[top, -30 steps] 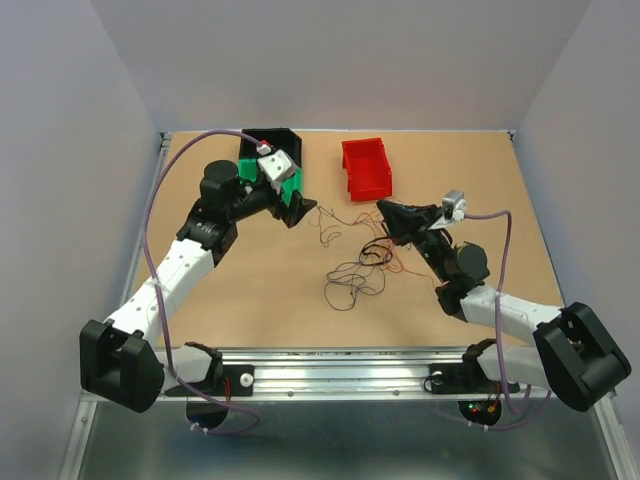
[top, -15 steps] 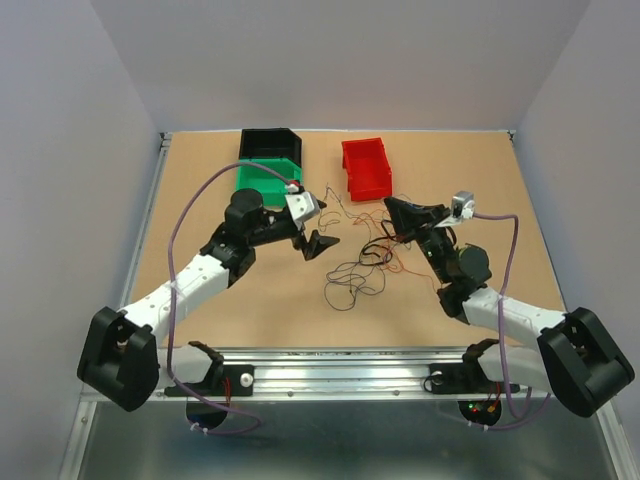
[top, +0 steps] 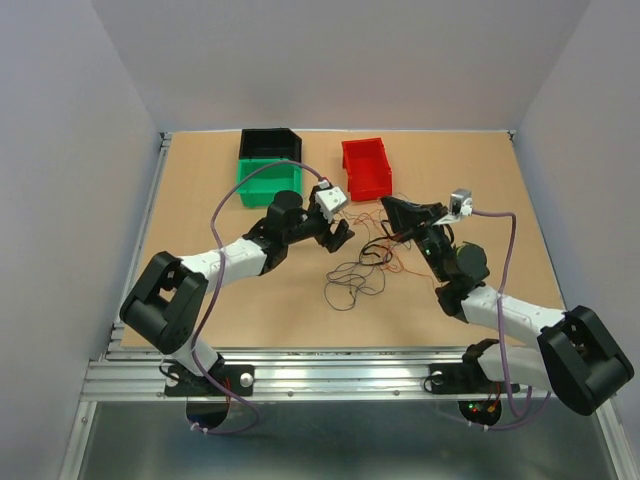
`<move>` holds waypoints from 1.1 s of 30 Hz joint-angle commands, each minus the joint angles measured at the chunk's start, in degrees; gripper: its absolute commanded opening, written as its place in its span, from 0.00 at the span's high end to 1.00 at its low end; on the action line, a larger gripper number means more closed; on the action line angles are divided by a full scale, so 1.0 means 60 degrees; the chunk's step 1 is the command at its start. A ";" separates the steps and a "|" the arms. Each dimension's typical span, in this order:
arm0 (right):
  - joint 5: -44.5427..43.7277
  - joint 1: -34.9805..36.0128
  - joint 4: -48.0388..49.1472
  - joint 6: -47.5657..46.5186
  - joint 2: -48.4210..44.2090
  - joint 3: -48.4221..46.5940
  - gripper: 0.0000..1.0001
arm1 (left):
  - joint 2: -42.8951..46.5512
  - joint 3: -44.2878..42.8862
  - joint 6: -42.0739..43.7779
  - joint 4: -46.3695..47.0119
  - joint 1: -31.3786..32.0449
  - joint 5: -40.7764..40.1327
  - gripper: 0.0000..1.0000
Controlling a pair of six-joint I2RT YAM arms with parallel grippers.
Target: Untangle the cables
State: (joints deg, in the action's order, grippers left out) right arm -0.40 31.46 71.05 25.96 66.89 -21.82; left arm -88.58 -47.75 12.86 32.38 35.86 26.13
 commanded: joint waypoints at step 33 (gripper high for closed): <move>-0.2508 0.0352 -0.3032 -0.0253 -0.5592 0.1220 1.00 | -0.1452 -0.1797 -0.3476 0.1738 -0.2620 -0.1632 1.00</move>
State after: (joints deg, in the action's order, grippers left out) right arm -8.10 33.10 61.67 26.94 41.87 -15.70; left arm -95.09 -56.03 -2.31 44.31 23.90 13.82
